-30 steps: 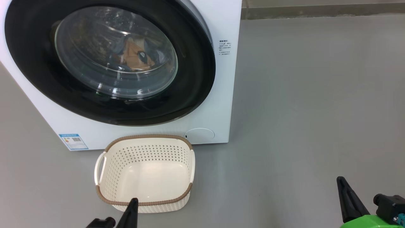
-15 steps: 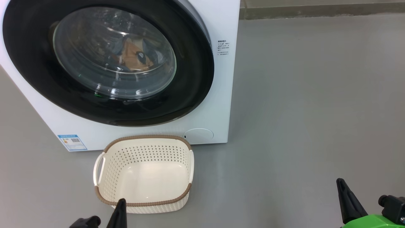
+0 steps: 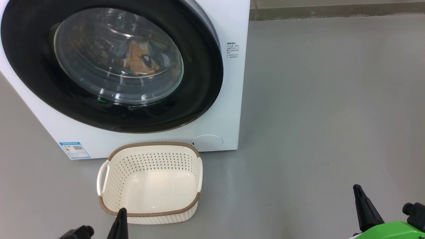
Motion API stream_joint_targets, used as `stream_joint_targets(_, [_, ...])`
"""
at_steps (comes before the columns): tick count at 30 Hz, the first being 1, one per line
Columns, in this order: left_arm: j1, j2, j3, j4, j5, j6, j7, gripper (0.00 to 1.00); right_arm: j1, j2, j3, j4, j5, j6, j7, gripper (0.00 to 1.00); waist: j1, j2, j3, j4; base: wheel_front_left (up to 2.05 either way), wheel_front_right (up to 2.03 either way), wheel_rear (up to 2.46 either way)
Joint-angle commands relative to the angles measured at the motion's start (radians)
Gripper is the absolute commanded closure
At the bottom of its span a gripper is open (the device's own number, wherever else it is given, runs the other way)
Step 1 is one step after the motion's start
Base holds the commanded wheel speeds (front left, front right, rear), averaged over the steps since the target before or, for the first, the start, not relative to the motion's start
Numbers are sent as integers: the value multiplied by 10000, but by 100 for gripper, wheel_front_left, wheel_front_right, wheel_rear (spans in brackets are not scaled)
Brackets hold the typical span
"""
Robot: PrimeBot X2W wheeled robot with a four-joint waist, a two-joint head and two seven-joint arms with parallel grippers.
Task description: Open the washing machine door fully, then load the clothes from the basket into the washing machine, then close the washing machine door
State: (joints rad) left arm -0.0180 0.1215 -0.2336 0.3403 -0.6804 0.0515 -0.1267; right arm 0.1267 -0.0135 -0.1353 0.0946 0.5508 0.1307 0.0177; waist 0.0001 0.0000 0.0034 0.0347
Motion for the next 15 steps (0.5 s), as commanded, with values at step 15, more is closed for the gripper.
stream_joint_targets(15, [-474, -77, 721, -416, -1624, -363, 414, 100, -724, -193, 71, 72, 1827, 1, 186, 100, 0, 0, -1, -56, 0, 0, 0])
